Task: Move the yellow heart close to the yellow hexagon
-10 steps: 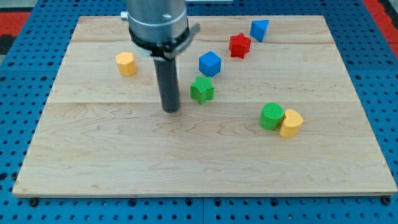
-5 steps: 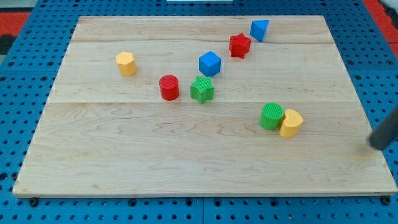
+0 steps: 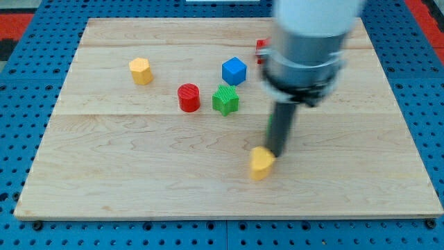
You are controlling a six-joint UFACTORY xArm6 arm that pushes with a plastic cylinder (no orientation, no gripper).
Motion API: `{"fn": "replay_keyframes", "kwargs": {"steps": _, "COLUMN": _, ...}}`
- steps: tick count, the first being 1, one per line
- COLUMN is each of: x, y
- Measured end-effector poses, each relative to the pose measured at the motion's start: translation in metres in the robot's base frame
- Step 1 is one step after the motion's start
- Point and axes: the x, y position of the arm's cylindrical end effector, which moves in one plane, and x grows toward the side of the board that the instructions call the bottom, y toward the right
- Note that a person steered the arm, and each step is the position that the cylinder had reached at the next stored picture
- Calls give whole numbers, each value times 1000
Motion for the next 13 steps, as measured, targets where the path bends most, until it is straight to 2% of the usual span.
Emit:
{"fn": "replay_keyframes", "kwargs": {"steps": 1, "x": 0, "y": -14}}
{"fn": "replay_keyframes", "kwargs": {"steps": 2, "x": 6, "y": 57}}
{"fn": "replay_keyframes", "kwargs": {"steps": 3, "x": 44, "y": 76}}
{"fn": "replay_keyframes", "kwargs": {"steps": 4, "x": 58, "y": -29}}
{"fn": "replay_keyframes", "kwargs": {"steps": 5, "x": 5, "y": -58}}
{"fn": "replay_keyframes", "kwargs": {"steps": 6, "x": -13, "y": -51}}
{"fn": "replay_keyframes", "kwargs": {"steps": 7, "x": -37, "y": -84}}
{"fn": "replay_keyframes", "kwargs": {"steps": 8, "x": -35, "y": -111}}
{"fn": "replay_keyframes", "kwargs": {"steps": 9, "x": -2, "y": -64}}
{"fn": "replay_keyframes", "kwargs": {"steps": 10, "x": 13, "y": -121}}
{"fn": "replay_keyframes", "kwargs": {"steps": 13, "x": -36, "y": -230}}
